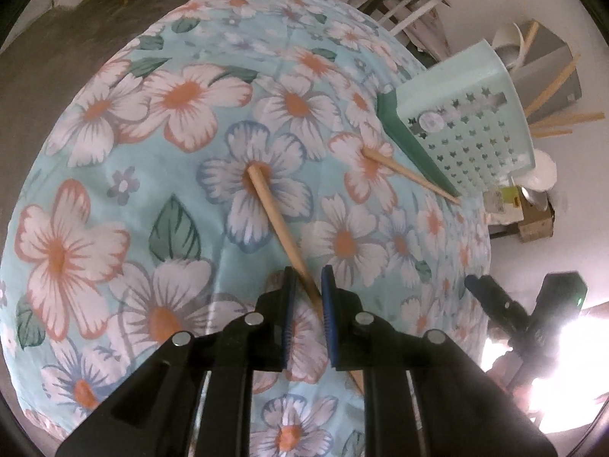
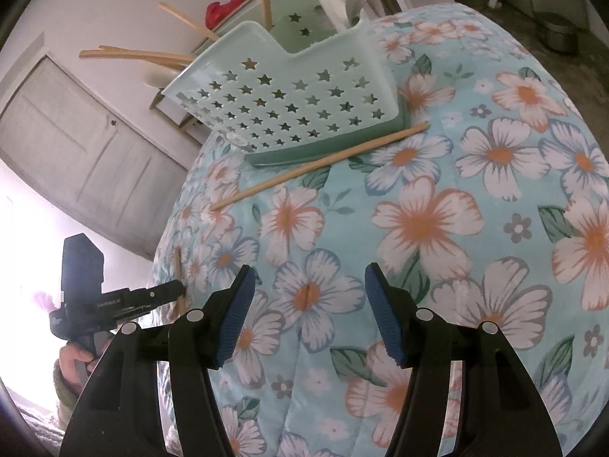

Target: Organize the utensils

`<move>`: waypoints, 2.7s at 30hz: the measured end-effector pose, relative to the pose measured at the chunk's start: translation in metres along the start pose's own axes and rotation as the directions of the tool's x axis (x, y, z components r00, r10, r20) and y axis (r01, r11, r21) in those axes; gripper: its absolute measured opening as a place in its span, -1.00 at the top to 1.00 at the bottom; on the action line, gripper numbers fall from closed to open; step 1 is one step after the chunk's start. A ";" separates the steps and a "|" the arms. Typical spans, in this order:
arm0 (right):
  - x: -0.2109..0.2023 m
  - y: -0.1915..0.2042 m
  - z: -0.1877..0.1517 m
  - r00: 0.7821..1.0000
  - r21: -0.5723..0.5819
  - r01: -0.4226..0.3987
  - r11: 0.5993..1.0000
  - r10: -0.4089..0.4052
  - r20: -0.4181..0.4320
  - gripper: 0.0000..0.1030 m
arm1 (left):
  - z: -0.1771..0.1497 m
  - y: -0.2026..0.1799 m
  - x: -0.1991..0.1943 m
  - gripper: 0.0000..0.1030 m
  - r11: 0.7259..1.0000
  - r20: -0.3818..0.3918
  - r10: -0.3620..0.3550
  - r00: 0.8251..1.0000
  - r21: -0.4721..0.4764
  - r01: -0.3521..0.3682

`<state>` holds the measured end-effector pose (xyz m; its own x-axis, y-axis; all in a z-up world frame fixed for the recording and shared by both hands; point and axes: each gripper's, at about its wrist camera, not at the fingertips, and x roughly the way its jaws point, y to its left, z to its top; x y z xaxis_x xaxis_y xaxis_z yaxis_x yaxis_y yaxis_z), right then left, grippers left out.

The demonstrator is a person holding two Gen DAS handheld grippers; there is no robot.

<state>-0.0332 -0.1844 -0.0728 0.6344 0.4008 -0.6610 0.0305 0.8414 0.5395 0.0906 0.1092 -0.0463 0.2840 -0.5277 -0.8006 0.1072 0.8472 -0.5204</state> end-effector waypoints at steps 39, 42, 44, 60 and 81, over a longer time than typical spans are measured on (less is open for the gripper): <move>0.002 0.004 -0.003 1.000 -0.012 -0.006 1.000 0.006 -0.007 -0.12 | 0.003 0.005 0.002 0.69 0.999 0.032 0.003 0.999 -0.053 -0.001; 0.003 0.006 -0.005 1.000 -0.016 -0.007 1.000 0.007 -0.009 -0.12 | 0.003 0.005 0.003 0.69 0.999 0.034 0.001 0.999 -0.054 0.001; 0.003 0.007 -0.007 1.000 -0.021 -0.007 1.000 0.007 -0.011 -0.12 | 0.002 0.005 0.003 0.69 0.999 0.035 0.001 0.999 -0.053 0.001; 0.021 0.080 0.012 0.998 -0.425 0.068 0.903 -0.058 0.036 -0.11 | 0.000 0.010 0.003 0.69 0.997 0.064 -0.019 0.998 -0.067 0.024; 0.162 0.166 -0.003 0.926 -0.891 0.305 0.337 -0.322 0.196 0.65 | -0.003 0.007 0.000 0.69 0.999 0.080 -0.024 0.997 -0.027 0.026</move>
<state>0.0726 0.0212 -0.0924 0.7289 0.0291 -0.6840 -0.4838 0.7288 -0.4845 0.0882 0.1148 -0.0512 0.3568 -0.5410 -0.7616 0.0891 0.8312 -0.5487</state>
